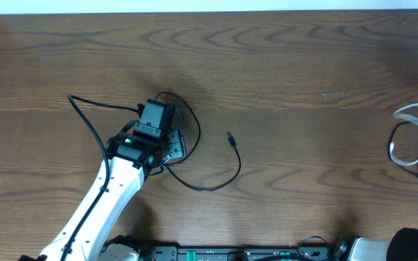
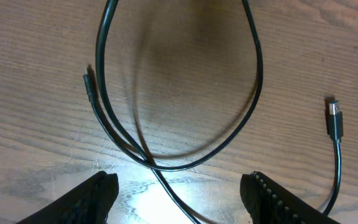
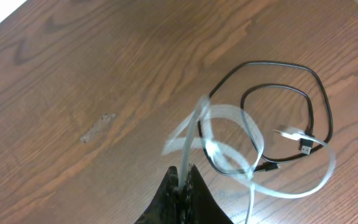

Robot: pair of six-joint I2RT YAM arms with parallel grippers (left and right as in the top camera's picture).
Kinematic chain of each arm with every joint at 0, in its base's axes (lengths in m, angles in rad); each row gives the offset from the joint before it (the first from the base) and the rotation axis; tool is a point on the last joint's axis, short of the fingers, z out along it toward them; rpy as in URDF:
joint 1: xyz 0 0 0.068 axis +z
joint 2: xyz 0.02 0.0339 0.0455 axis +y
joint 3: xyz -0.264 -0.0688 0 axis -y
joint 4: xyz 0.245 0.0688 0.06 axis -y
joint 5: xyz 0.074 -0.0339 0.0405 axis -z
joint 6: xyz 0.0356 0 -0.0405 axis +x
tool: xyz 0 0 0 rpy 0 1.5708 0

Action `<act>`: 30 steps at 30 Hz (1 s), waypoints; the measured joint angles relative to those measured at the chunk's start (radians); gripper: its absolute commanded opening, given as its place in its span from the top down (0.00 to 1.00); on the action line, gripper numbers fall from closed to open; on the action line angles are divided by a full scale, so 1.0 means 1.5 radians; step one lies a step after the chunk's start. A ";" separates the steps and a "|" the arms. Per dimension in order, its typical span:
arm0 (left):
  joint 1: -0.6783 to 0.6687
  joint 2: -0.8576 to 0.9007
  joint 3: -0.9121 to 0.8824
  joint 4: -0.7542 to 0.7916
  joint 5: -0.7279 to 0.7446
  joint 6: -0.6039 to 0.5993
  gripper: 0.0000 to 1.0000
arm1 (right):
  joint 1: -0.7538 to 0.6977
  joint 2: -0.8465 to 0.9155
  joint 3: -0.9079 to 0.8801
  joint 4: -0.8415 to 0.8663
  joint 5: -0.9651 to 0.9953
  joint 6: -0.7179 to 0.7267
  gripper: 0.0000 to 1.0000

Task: Untangle cables

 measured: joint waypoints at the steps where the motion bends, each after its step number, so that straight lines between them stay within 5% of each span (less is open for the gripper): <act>1: 0.000 0.000 0.000 0.002 0.000 0.000 0.31 | 0.000 0.000 0.000 -0.001 -0.003 0.000 0.99; 6: 0.001 0.000 0.000 0.077 0.092 0.015 0.35 | 0.010 0.000 0.001 -0.069 -0.219 -0.064 0.99; 12: 0.001 0.001 -0.001 0.204 0.327 0.041 0.34 | 0.116 0.000 0.001 -0.154 -0.456 -0.150 0.99; 19: 0.001 0.001 -0.001 0.284 0.478 0.053 0.18 | 0.283 0.001 0.001 -0.087 -0.596 -0.171 0.99; 30: 0.001 0.001 -0.001 0.361 0.638 0.071 0.11 | 0.421 0.001 0.001 0.028 -0.715 -0.137 0.99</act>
